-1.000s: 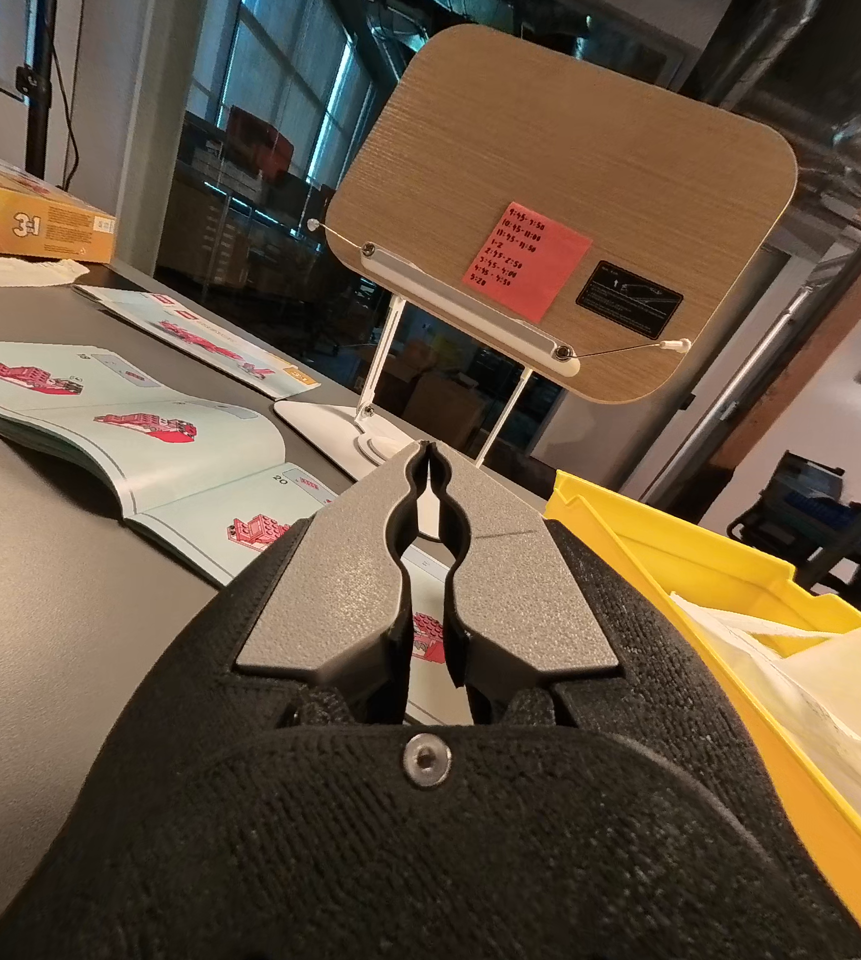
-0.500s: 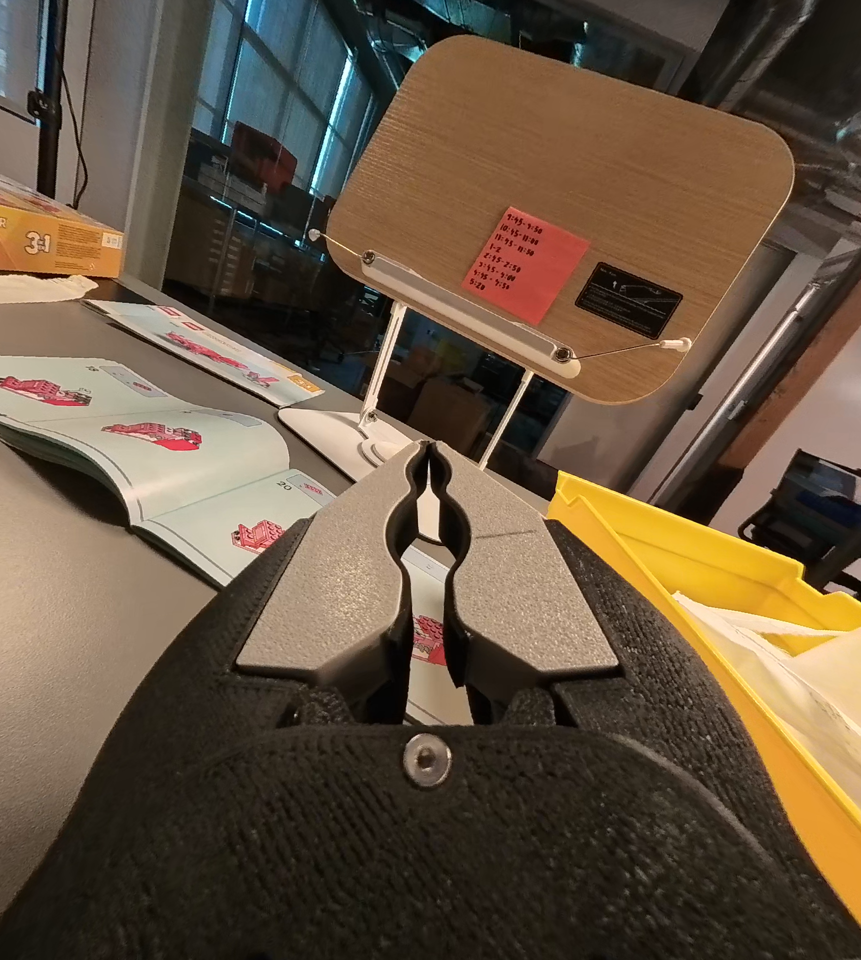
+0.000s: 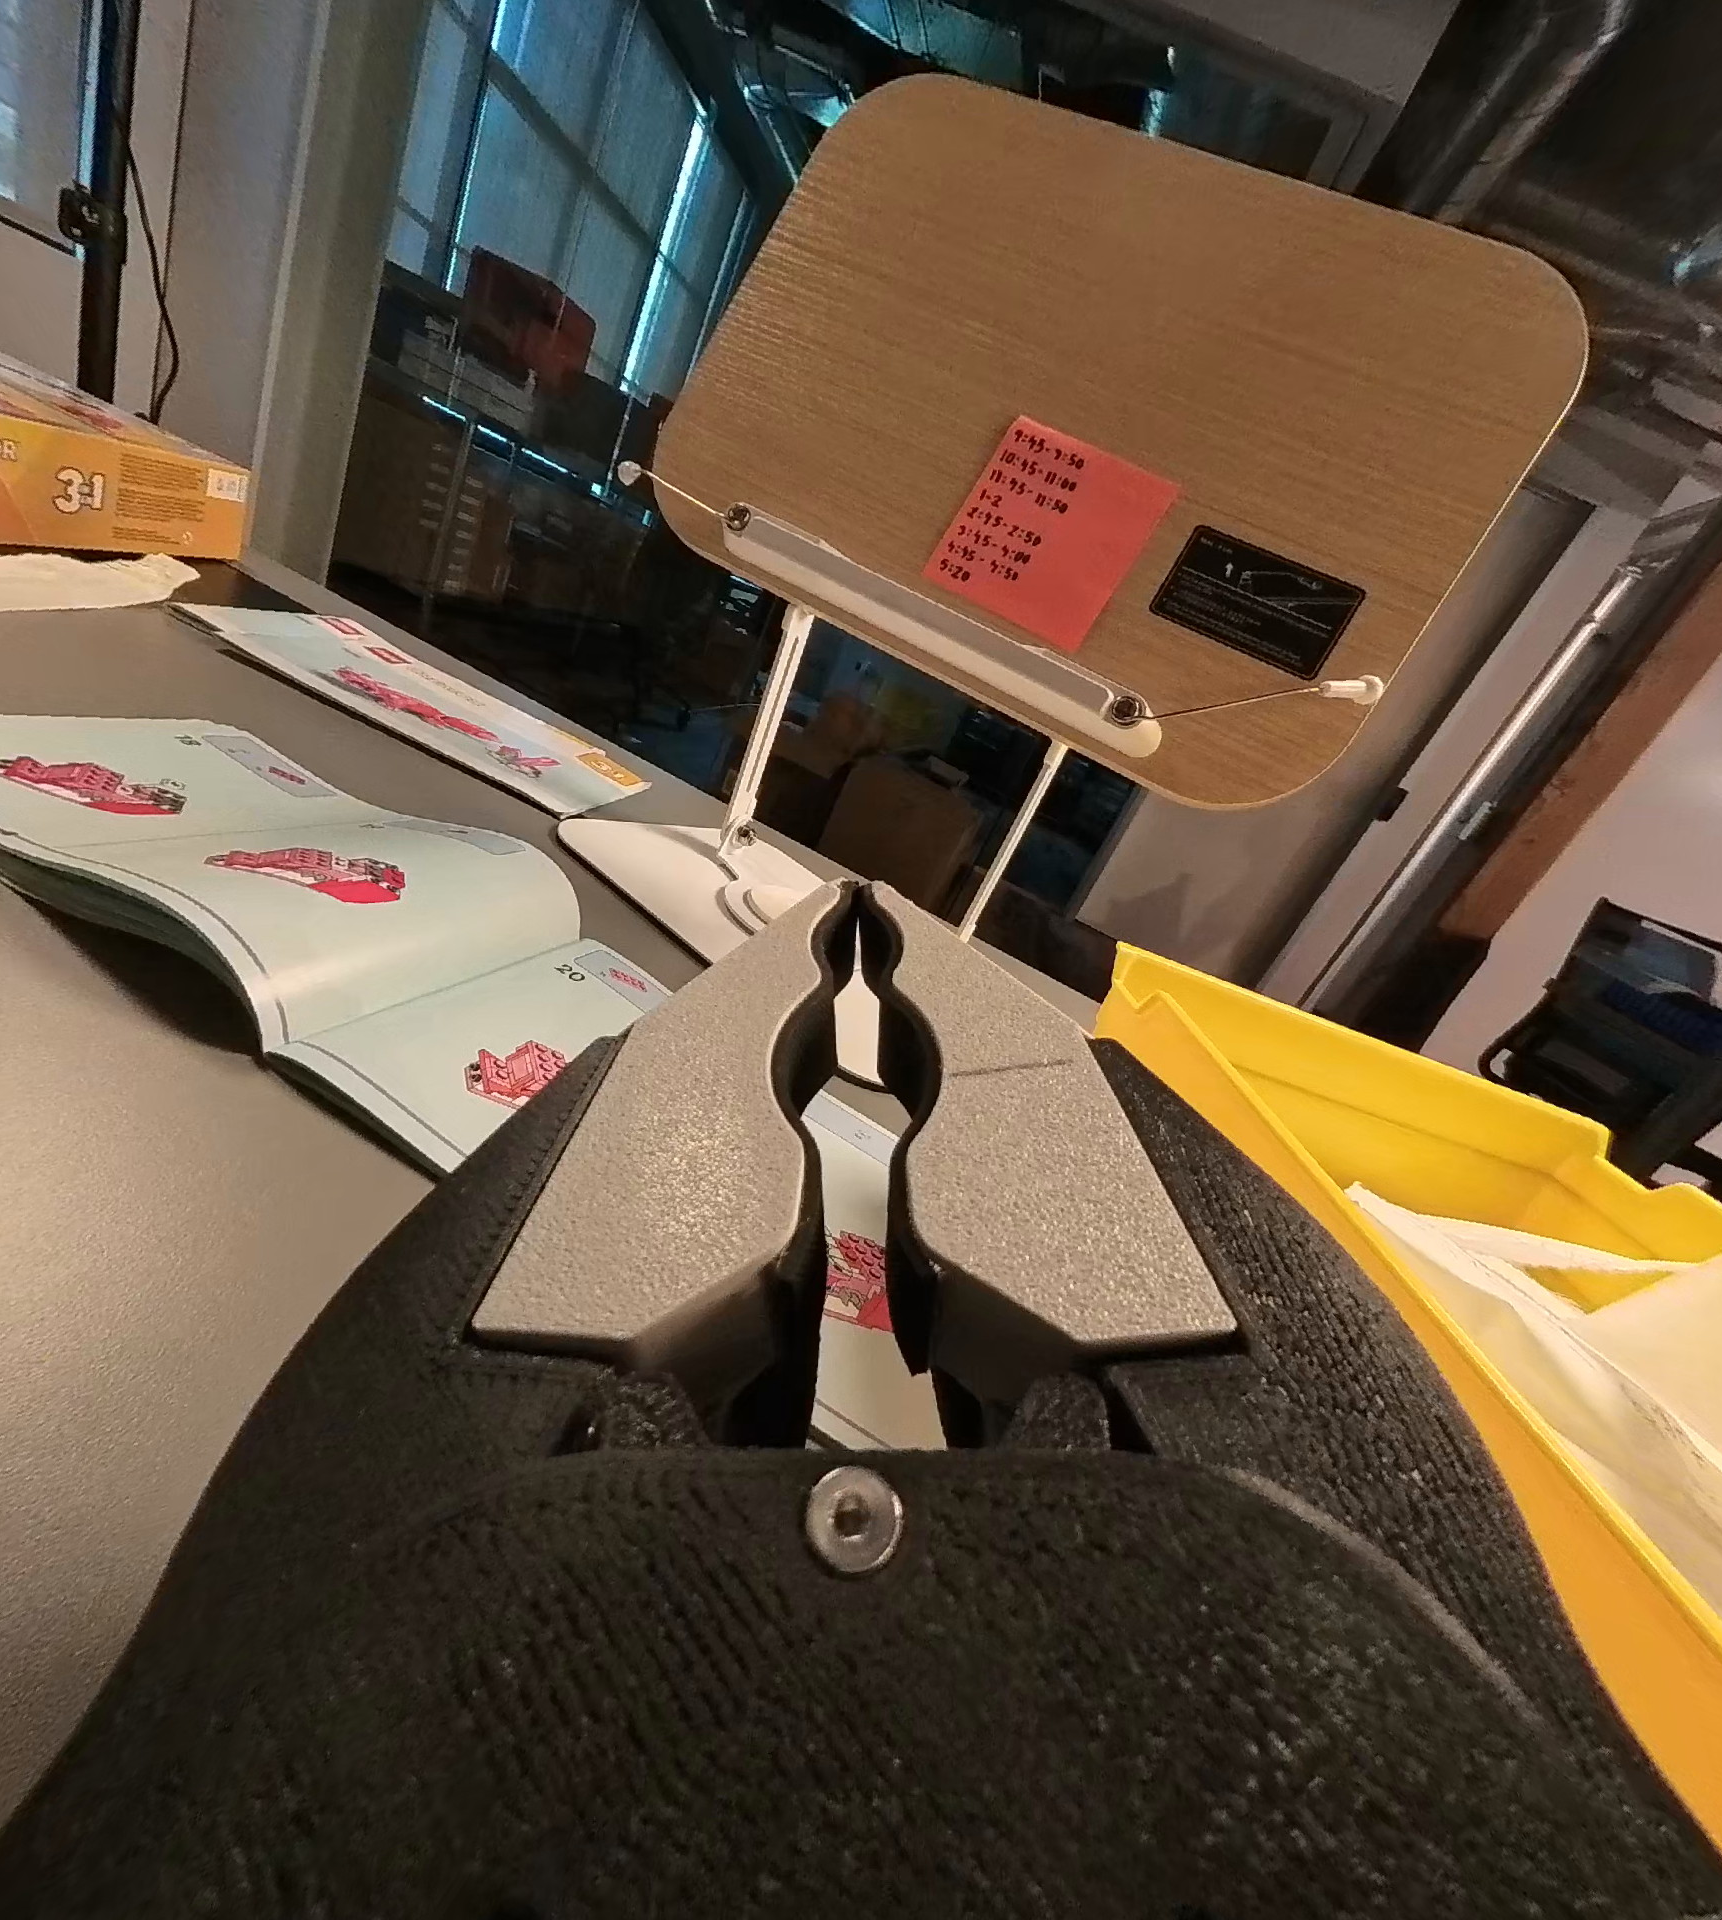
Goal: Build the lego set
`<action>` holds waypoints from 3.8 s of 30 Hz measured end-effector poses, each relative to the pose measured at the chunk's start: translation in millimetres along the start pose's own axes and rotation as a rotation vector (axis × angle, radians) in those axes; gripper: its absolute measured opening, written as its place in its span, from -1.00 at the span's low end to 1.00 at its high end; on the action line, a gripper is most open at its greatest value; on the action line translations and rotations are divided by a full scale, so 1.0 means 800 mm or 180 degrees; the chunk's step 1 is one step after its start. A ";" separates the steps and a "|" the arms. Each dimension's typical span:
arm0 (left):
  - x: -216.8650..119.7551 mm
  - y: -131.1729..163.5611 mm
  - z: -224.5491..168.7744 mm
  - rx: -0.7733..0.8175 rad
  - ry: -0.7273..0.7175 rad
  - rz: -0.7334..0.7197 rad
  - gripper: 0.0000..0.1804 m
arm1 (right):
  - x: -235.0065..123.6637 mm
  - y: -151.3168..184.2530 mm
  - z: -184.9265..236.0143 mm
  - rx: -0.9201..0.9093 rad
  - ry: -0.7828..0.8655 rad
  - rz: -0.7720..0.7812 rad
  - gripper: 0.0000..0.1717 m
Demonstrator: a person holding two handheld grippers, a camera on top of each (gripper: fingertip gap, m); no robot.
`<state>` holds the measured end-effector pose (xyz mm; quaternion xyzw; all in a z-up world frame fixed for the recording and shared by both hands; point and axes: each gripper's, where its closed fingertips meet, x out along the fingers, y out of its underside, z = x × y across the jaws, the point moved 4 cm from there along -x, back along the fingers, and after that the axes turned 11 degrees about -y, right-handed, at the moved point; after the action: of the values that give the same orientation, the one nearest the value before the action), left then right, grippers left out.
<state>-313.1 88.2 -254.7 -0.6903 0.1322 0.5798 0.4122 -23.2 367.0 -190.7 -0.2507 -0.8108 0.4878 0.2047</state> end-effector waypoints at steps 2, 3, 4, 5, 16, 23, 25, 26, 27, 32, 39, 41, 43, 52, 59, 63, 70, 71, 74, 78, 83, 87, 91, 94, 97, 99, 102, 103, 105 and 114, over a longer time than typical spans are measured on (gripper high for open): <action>-0.002 0.002 -0.009 0.0048 0.0045 0.0067 -0.35 | 0.000 0.000 0.000 -0.0004 -0.0002 0.0002 -1.00; -0.003 0.003 -0.013 0.0075 0.0062 0.0083 -0.30 | 0.000 0.000 0.000 -0.0007 -0.0003 0.0002 -1.00; -0.005 0.003 -0.013 0.0103 0.0041 0.0070 -0.28 | 0.000 0.000 0.000 -0.0008 -0.0004 0.0003 -1.00; -0.006 0.001 -0.010 0.0121 -0.0037 0.0009 -0.29 | 0.000 0.000 0.000 -0.0007 -0.0003 0.0003 -1.00; -0.006 -0.010 0.022 0.0154 -0.0486 -0.0337 -0.68 | 0.000 0.001 0.001 -0.0007 0.0000 0.0007 -1.00; 0.008 -0.003 0.023 0.0073 -0.0379 -0.0160 -0.72 | 0.000 0.001 0.001 -0.0005 -0.0004 0.0006 -1.00; 0.008 -0.004 0.022 0.0077 -0.0355 -0.0167 -0.75 | 0.000 0.001 0.001 -0.0008 -0.0007 0.0007 -1.00; 0.008 -0.004 0.021 0.0080 -0.0344 -0.0169 -0.76 | 0.000 0.001 0.002 -0.0008 -0.0009 0.0007 -1.00; 0.008 -0.004 0.021 0.0087 -0.0329 -0.0178 -0.79 | 0.000 0.001 0.002 -0.0009 -0.0009 0.0007 -1.00; 0.009 -0.004 0.015 0.0139 -0.0235 -0.0187 -0.90 | 0.000 0.002 0.002 -0.0001 -0.0007 0.0001 -1.00; -0.015 -0.001 0.031 0.0044 -0.0737 -0.0353 -1.00 | 0.000 0.001 0.002 0.0016 -0.0016 -0.0016 -1.00; -0.031 -0.005 0.038 -0.0061 -0.0904 -0.0529 -1.00 | 0.000 0.001 0.002 0.0026 -0.0026 -0.0027 -1.00; -0.045 -0.010 0.043 -0.0129 -0.1095 -0.0679 -1.00 | 0.000 0.000 0.002 0.0051 -0.0027 -0.0046 -1.00; -0.116 -0.122 0.036 -0.0009 -0.1815 -0.1493 -1.00 | 0.015 -0.073 0.085 0.1536 -0.1773 -0.0248 -0.95; -0.098 -0.216 0.002 0.0358 -0.1723 -0.1677 -1.00 | 0.015 -0.164 0.184 0.3363 -0.3836 0.0151 -0.67; -0.081 -0.247 -0.018 0.0487 -0.1628 -0.1683 -1.00 | 0.014 -0.159 0.184 0.3348 -0.3919 0.0375 -0.67; -0.061 -0.279 -0.035 0.0577 -0.1563 -0.1705 -1.00 | -0.008 -0.153 0.161 0.3802 -0.4213 0.0099 -1.00; -0.057 -0.281 -0.036 0.0598 -0.1568 -0.1680 -1.00 | -0.011 -0.150 0.159 0.3767 -0.4198 0.0094 -1.00; -0.043 -0.286 -0.037 0.0496 -0.1575 -0.1594 -1.00 | -0.008 -0.121 0.150 0.3408 -0.3839 0.0307 -1.00; -0.031 -0.281 -0.029 -0.0040 -0.1882 -0.1395 -0.87 | 0.001 -0.057 0.125 0.2660 -0.2911 0.0557 -1.00; -0.042 -0.253 -0.035 -0.0544 -0.2348 -0.1599 -0.72 | -0.005 -0.033 0.105 0.1810 -0.2113 0.0215 -0.94; -0.085 -0.246 -0.037 -0.0678 -0.2726 -0.2258 -0.76 | -0.011 -0.045 0.097 0.1130 -0.1561 -0.0221 -0.94; -0.110 -0.254 -0.047 -0.0423 -0.2825 -0.2979 -0.78 | -0.021 -0.052 0.107 0.0290 -0.1315 -0.0429 -0.96; -0.124 -0.252 -0.059 -0.0434 -0.2736 -0.3219 -0.80 | -0.031 -0.061 0.112 -0.0035 -0.1265 -0.0600 -0.96; -0.169 -0.239 -0.095 -0.0454 -0.2615 -0.3283 -0.80 | -0.037 -0.067 0.111 -0.0092 -0.1255 -0.0701 -0.95; -0.203 -0.210 -0.116 -0.0462 -0.2778 -0.3124 -0.80 | -0.038 -0.069 0.111 -0.0084 -0.1252 -0.0738 -0.95; -0.232 -0.147 -0.139 -0.0748 -0.3028 -0.2713 -0.78 | -0.041 -0.076 0.115 -0.0203 -0.1265 -0.0811 -0.93; -0.232 -0.122 -0.146 -0.0875 -0.3059 -0.2531 -0.77 | -0.043 -0.080 0.119 -0.0269 -0.1282 -0.0834 -0.93; -0.210 -0.079 -0.168 -0.0938 -0.2812 -0.2149 -0.72 | -0.050 -0.093 0.130 -0.0405 -0.1364 -0.0941 -0.93; -0.039 0.052 -0.228 -0.1114 -0.1431 -0.0675 -0.52 | -0.060 -0.123 0.169 -0.0500 -0.1631 -0.1105 -0.91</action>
<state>-223.7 -78.4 -245.4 -0.6151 -0.1370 0.6858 0.3641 -83.9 205.6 -166.6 0.0074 -0.9018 0.4288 0.0540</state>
